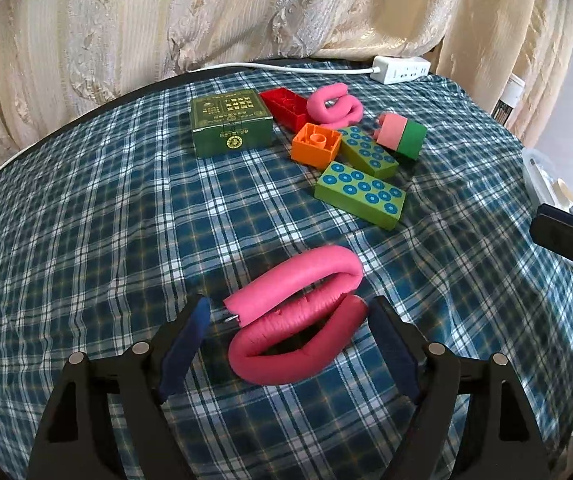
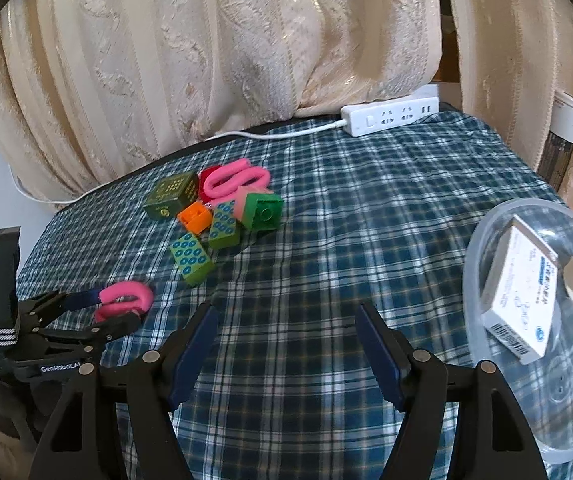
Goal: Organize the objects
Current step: 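Grasp the pink foam hand grip with the left gripper and lift it, then grasp the green blue-dotted brick with the right gripper, then carry the pink grip with the left gripper while the right gripper carries the green brick toward the bowl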
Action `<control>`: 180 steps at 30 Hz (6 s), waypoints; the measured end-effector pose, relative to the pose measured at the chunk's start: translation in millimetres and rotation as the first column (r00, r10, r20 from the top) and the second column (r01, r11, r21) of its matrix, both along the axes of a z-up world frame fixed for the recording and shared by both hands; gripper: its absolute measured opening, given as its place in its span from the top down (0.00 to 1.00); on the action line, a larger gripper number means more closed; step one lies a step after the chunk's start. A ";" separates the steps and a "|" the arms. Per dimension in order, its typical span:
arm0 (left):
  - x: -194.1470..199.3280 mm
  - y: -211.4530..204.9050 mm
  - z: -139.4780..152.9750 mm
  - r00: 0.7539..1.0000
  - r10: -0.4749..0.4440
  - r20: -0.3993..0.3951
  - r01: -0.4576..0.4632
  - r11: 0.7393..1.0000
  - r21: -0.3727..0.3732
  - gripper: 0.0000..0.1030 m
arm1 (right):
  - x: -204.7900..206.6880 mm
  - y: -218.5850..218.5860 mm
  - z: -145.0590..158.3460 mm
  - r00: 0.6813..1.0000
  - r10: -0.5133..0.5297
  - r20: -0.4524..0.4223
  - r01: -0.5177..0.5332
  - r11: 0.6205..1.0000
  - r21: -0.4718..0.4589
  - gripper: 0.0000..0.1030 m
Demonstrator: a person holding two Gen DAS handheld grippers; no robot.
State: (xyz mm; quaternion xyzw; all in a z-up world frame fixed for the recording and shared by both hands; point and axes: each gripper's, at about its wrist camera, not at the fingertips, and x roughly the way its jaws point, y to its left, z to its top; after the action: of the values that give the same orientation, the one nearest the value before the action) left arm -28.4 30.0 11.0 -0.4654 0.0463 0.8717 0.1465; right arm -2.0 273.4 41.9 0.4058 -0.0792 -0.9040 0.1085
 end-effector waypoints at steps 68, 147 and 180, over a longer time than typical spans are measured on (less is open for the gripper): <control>6.7 -28.3 23.1 0.986 0.108 -0.124 -0.110 0.994 -0.008 0.34 | -84.7 -117.9 -32.9 0.957 0.286 0.048 -0.290 0.943 0.165 0.57; 30.2 17.0 32.5 0.988 0.030 -0.151 -0.033 0.999 -0.019 0.34 | 34.6 -51.1 -11.0 0.988 0.150 -0.041 -0.147 0.987 0.062 0.69; 55.2 147.9 49.8 0.973 -0.166 -0.158 0.162 0.986 -0.038 0.34 | 92.4 115.6 10.0 0.960 -0.230 -0.159 0.221 0.973 -0.070 0.69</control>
State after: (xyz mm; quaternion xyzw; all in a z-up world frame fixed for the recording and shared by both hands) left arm 26.8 178.0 60.8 -0.3901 0.1070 0.8906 0.2080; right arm 90.4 389.0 51.9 0.3143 -0.1389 -0.9389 0.0216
